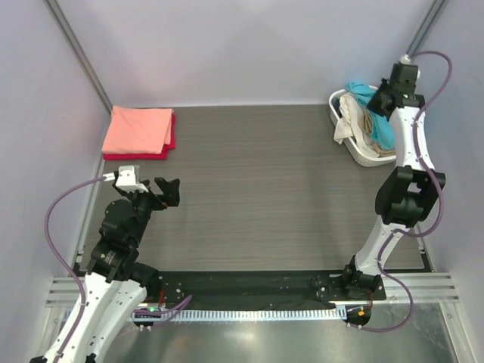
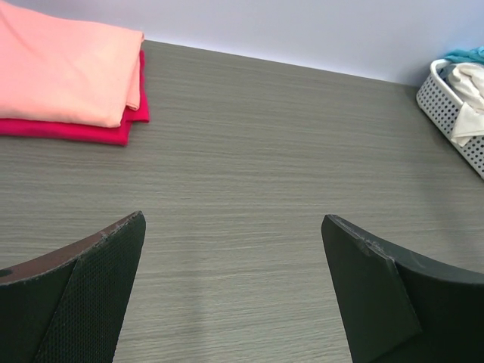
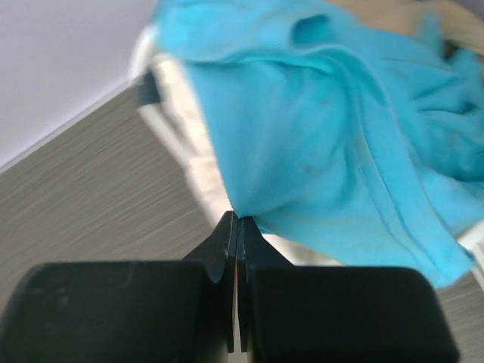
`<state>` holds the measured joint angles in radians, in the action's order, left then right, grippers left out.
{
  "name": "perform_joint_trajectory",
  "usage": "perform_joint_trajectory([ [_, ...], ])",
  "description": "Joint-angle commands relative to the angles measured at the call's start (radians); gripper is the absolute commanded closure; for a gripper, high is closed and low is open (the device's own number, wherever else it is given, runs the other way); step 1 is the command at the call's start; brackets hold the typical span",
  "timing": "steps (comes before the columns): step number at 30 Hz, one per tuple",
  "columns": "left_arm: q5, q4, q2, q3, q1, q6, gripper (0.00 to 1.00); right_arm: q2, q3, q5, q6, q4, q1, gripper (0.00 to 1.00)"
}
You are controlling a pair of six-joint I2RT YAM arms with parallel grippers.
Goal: Fold and stack the t-shirts
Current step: Grab the tshirt from the pile, then move the tshirt to the center of the board
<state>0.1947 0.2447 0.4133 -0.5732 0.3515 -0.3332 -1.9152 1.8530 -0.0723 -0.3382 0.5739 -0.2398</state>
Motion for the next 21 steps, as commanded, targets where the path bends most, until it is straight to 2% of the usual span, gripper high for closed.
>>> perform_joint_trajectory([
  [1, 0.032, -0.002, 0.018, -0.020, 0.003, 0.019, 0.00, 0.146, 0.243, 0.236, 0.106, 0.073, 0.176, 0.99],
  [2, 0.044, 0.002, 0.018, -0.024, 0.003, 0.020, 0.00, 0.151, 0.300, 0.259, 0.151, 0.111, 0.283, 0.99],
  [4, 0.075, 0.011, 0.018, -0.027, 0.003, 0.026, 0.00, 0.195, 0.414, 0.296, 0.180, 0.167, 0.371, 0.99],
  [5, 0.081, 0.019, 0.016, -0.030, 0.003, 0.025, 0.00, 0.227, 0.420, 0.293, 0.189, 0.167, 0.445, 0.99],
  [9, 0.115, 0.042, 0.016, -0.045, 0.003, 0.028, 0.00, 0.405, 0.261, 0.240, 0.113, 0.095, 0.461, 0.99],
  [10, 0.118, 0.050, 0.018, -0.048, 0.003, 0.029, 0.00, 0.442, 0.142, 0.200, 0.111, 0.081, 0.461, 0.87],
  [11, 0.120, 0.056, 0.021, -0.054, 0.003, 0.028, 0.00, 0.467, 0.079, 0.083, 0.110, 0.084, 0.461, 0.32],
  [12, 0.120, 0.067, 0.021, -0.062, 0.003, 0.029, 0.00, 0.508, 0.013, 0.010, 0.099, 0.086, 0.452, 0.12],
  [13, 0.120, 0.074, 0.027, -0.065, 0.003, 0.028, 0.00, 0.519, -0.106, -0.041, 0.056, 0.105, 0.438, 0.01],
  [15, 0.126, 0.083, 0.031, -0.071, 0.003, 0.031, 0.00, 0.515, -0.208, -0.118, -0.007, 0.141, 0.378, 0.01],
  [16, 0.129, 0.087, 0.035, -0.074, 0.003, 0.031, 0.00, 0.515, -0.313, -0.109, -0.054, 0.150, 0.308, 0.00],
  [18, 0.138, 0.099, 0.036, -0.077, 0.003, 0.031, 0.00, 0.521, -0.411, -0.049, -0.090, 0.146, 0.255, 0.00],
  [20, 0.138, 0.105, 0.039, -0.080, 0.003, 0.026, 0.00, 0.561, -0.529, -0.012, -0.114, 0.086, 0.252, 0.00],
  [21, 0.129, 0.110, 0.044, -0.083, 0.003, 0.025, 0.00, 0.579, -0.567, 0.058, -0.119, 0.052, 0.252, 0.00],
])
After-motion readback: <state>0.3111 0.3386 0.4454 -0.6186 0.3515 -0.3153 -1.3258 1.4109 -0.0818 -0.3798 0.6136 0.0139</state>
